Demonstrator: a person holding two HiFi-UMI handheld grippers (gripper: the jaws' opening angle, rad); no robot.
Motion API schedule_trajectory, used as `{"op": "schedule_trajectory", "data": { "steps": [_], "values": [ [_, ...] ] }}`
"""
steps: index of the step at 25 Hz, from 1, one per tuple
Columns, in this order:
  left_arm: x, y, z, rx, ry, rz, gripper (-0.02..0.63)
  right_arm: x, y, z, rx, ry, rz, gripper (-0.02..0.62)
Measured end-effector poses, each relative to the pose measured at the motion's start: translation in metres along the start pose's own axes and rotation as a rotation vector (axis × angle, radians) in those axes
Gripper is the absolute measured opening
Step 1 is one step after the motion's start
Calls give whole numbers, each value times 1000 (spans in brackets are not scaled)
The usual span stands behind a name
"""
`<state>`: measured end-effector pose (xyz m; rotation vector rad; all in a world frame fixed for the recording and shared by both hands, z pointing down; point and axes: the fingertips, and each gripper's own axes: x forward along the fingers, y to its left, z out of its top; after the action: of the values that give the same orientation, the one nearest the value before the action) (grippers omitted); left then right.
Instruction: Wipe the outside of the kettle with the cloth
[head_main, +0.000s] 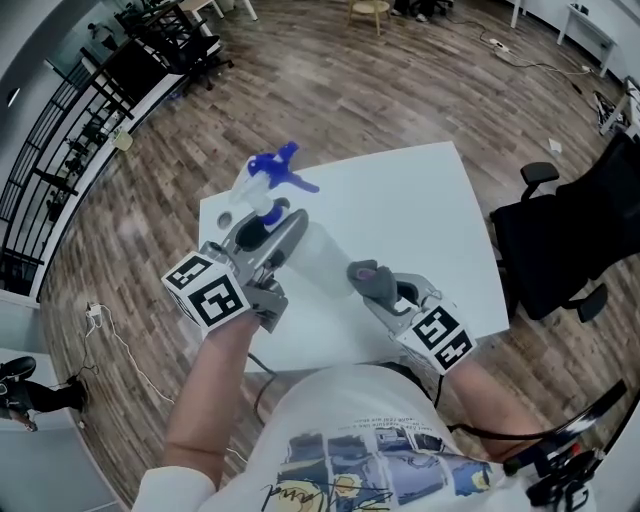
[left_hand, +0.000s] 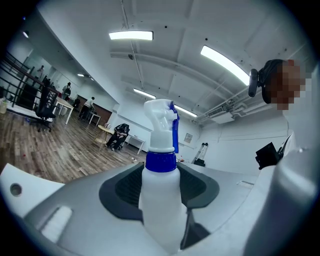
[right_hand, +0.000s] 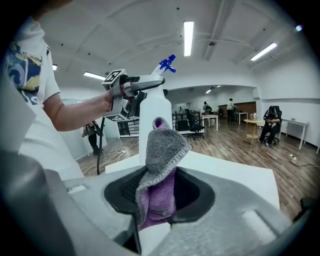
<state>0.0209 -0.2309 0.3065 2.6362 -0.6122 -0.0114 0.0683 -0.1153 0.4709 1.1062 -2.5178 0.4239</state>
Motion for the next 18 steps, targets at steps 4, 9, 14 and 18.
{"op": "schedule_trajectory", "data": {
  "steps": [4, 9, 14, 18],
  "values": [
    [-1, 3, 1, -6, -4, 6, 199, -4, 0, 5, -5, -8, -6, 127],
    [3, 6, -7, 7, -4, 6, 199, -22, 12, 66, -87, -123, 0, 127],
    [13, 1, -20, 11, -2, 5, 201, -22, 23, 108, -146, -196, 26, 127],
    [10, 3, -18, 12, -11, 21, 199, -6, 26, 97, -125, -180, 42, 127]
  ]
}}
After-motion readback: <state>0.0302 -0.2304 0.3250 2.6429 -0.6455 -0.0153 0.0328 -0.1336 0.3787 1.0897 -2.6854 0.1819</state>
